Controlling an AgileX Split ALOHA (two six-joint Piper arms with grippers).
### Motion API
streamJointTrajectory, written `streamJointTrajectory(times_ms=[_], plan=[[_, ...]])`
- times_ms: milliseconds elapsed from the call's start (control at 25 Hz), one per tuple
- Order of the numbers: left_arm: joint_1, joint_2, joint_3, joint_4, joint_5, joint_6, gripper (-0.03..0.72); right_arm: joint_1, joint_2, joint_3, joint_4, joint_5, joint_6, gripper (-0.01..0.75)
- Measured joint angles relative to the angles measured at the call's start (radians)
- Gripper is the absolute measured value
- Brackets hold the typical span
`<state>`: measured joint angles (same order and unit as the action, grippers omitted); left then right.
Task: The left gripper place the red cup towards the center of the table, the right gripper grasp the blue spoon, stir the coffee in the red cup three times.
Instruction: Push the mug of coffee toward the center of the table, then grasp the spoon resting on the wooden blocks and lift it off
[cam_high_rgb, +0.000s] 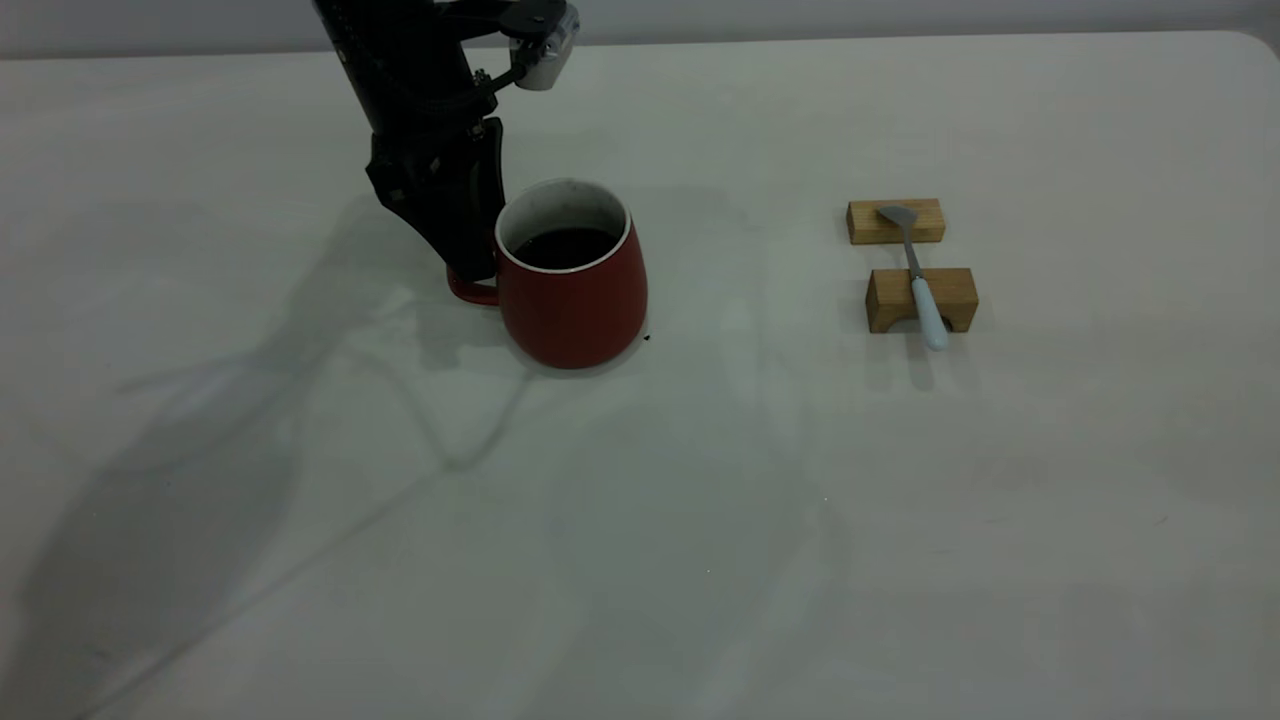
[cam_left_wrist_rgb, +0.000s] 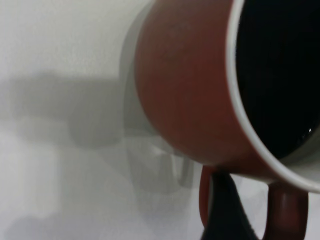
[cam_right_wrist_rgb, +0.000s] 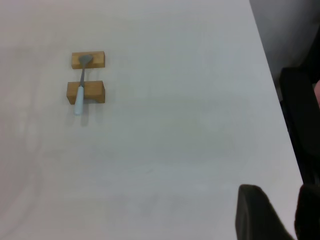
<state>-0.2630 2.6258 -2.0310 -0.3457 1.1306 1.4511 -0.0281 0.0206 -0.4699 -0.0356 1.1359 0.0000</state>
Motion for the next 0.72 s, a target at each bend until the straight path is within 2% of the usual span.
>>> streamJointTrajectory(times_ms=[280,480,600,720], plan=[[-0.001,0.000,-0.072,0.018,0.037,-0.008,0.519,0.000,0.000,0.000,0.000,0.000,0.006,0.237],[-0.001,-0.030,-0.141,0.062,0.037,-0.101,0.519,0.000,0.000,0.000,0.000,0.000,0.006,0.237],[-0.001,-0.088,-0.160,0.091,0.037,-0.226,0.519,0.000,0.000,0.000,0.000,0.000,0.006,0.237],[0.000,-0.182,-0.161,0.127,0.037,-0.466,0.519,0.000,0.000,0.000,0.000,0.000,0.000,0.237]])
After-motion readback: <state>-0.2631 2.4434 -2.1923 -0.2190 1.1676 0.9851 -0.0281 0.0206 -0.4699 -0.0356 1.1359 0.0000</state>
